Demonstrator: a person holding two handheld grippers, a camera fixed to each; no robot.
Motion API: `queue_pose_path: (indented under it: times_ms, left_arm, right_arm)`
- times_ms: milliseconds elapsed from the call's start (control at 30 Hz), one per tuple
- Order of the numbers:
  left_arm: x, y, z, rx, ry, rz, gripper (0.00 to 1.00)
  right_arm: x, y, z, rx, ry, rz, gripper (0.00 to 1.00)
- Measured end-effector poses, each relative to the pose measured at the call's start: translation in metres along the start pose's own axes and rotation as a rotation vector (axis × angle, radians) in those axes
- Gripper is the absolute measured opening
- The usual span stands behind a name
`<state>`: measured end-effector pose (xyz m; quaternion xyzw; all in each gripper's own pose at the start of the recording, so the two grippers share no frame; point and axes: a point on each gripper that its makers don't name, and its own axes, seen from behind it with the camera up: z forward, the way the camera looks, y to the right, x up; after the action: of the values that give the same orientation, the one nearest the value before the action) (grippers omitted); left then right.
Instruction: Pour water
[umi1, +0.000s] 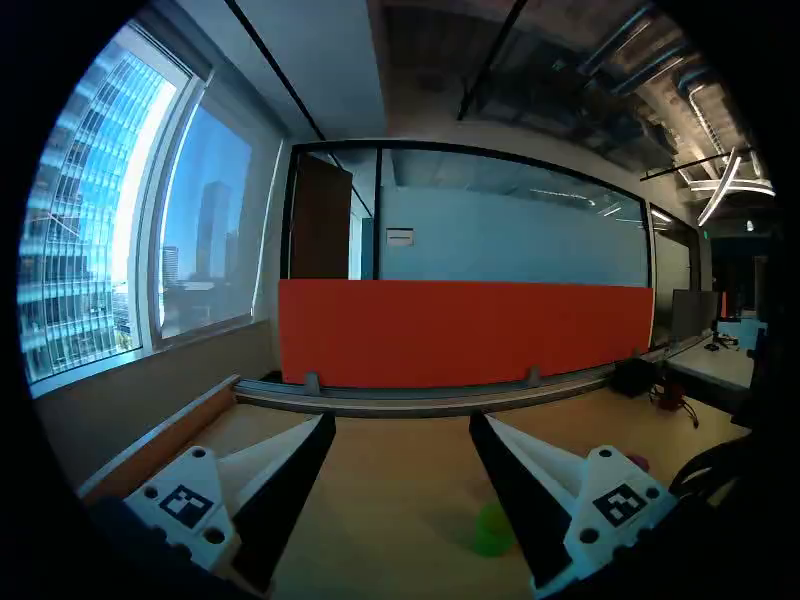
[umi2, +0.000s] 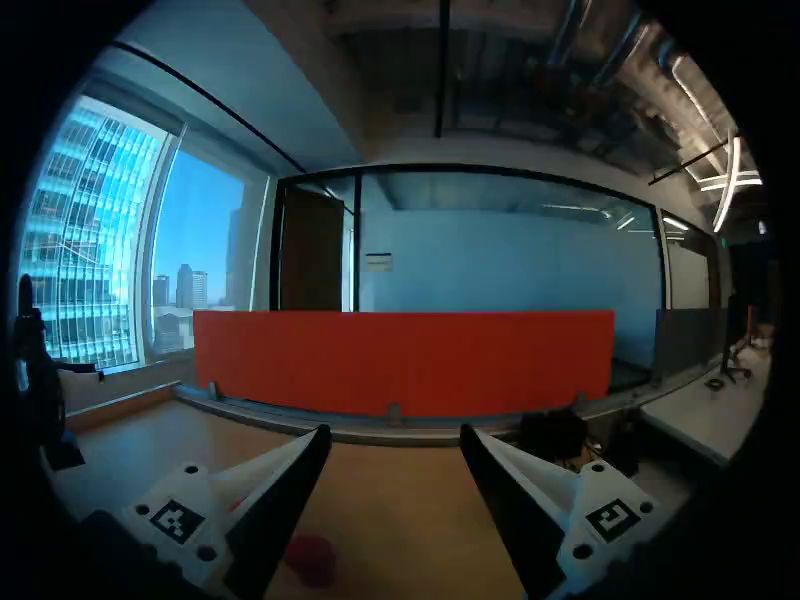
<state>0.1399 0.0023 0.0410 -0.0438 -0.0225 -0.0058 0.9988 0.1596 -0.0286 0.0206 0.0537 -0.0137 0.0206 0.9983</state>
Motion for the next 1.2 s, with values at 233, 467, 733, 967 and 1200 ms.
queue_pose_path:
  times_ms: [233, 467, 733, 967, 1200]
  left_arm:
    - [0.028, 0.012, 0.003, -0.061, -0.006, -0.026, 1.00]
    - [0.044, 0.016, 0.003, -0.103, -0.007, -0.021, 1.00]
    - [0.060, 0.038, -0.001, -0.216, -0.010, -0.012, 1.00]
    - [0.062, 0.058, -0.007, -0.300, -0.019, -0.001, 1.00]
    - [0.049, 0.076, -0.011, -0.387, -0.048, 0.021, 1.00]
  right_arm:
    - [0.020, -0.005, 0.005, 0.025, -0.010, 0.003, 1.00]
    - [0.019, -0.018, 0.006, 0.081, -0.024, 0.010, 1.00]
    - [0.026, -0.044, -0.005, 0.215, -0.022, 0.025, 1.00]
    - [0.030, -0.070, -0.020, 0.345, -0.017, 0.008, 1.00]
    - [0.020, -0.100, -0.034, 0.473, -0.045, -0.012, 1.00]
